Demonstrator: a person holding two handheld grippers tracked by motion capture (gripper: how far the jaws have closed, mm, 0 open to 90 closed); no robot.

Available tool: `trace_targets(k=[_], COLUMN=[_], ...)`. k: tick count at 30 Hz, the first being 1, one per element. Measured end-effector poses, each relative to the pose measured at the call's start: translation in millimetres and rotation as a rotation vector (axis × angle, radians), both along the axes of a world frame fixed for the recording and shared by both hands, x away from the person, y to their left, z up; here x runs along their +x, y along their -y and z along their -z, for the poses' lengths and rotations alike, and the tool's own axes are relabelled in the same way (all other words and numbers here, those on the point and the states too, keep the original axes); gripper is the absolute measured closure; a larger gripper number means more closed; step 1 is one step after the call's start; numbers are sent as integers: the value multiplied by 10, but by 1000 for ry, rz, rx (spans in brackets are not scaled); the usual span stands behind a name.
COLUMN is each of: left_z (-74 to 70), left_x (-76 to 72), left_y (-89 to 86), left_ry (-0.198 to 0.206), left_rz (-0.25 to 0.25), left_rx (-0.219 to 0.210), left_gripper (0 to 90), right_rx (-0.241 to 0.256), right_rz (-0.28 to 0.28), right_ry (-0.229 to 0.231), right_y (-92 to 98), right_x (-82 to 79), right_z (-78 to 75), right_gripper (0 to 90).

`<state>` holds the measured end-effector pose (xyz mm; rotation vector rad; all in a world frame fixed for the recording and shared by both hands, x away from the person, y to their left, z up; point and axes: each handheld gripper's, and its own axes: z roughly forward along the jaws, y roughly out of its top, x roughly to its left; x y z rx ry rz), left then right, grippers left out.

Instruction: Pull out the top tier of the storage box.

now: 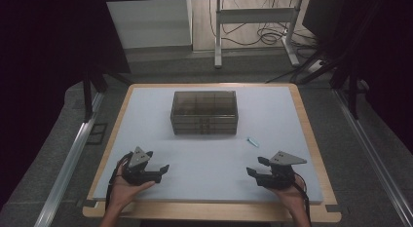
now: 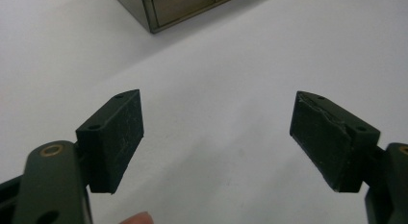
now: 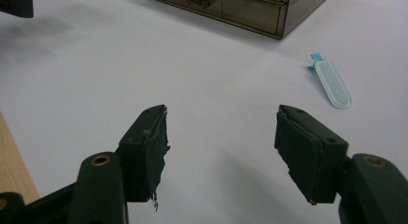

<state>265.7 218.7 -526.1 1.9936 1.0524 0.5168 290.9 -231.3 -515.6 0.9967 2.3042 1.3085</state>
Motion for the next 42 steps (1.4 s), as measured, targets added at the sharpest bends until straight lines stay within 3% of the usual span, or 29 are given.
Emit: trace_targets(k=[4, 7, 16, 22, 29, 36, 42], left_z=[0, 4, 13, -44, -80, -95, -147], left_x=[-4, 0, -12, -63, -64, -57, -94], left_y=[6, 22, 28, -6, -35, -25, -12], left_ry=[7, 3, 10, 27, 24, 22, 51], left_rz=[-7, -3, 9, 6, -29, -12, 10], left_rx=[4, 15, 43, 13, 20, 24, 39], left_gripper=[194, 194, 175, 170, 159, 144, 139], right_rx=[-6, -2, 7, 30, 43, 21, 6], right_rz=[6, -23, 11, 15, 57, 56, 56], right_ry=[6, 8, 8, 1, 1, -12, -19], right_y=[14, 12, 35, 33, 150, 143, 96], right_x=[11, -3, -8, 17, 48, 44, 34], right_z=[1, -9, -29, -30, -56, -35, -11], right_gripper=[327, 325, 325, 319, 312, 302, 295])
